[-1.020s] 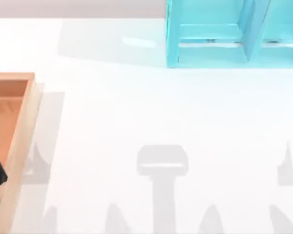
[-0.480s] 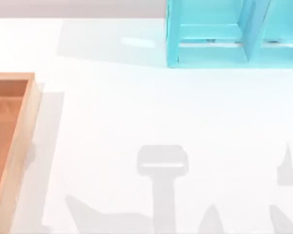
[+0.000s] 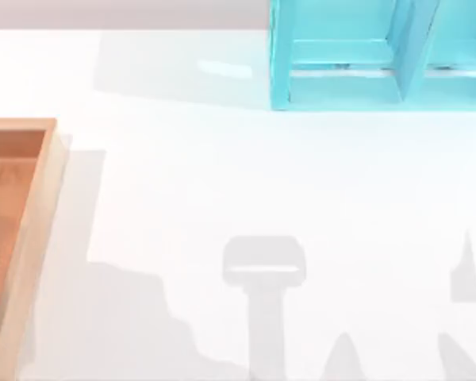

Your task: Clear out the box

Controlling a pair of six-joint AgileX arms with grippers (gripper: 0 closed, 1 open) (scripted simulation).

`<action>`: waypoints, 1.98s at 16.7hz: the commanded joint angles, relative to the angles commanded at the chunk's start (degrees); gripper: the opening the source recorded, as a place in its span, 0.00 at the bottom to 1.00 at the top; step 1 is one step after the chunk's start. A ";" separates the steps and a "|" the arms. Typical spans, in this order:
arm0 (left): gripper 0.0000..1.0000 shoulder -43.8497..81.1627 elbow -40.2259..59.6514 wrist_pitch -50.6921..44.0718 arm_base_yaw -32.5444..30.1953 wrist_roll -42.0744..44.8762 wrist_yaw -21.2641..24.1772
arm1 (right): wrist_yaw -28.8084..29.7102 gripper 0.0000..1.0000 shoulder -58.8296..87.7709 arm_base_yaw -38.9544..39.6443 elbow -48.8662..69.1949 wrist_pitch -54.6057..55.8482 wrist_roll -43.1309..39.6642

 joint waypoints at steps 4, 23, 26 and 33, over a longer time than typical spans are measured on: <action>1.00 5.71 5.02 -5.60 1.95 1.71 -0.21 | 0.00 1.00 0.00 0.00 0.00 0.00 0.00; 1.00 13.04 -10.34 17.01 2.39 2.28 -0.19 | 0.00 1.00 0.00 0.00 0.00 0.00 0.00; 1.00 13.26 -10.80 17.74 2.38 2.27 -0.20 | 0.00 1.00 0.00 0.00 0.00 0.00 0.00; 0.62 13.26 -10.80 17.74 2.38 2.27 -0.20 | 0.00 1.00 0.00 0.00 0.00 0.00 0.00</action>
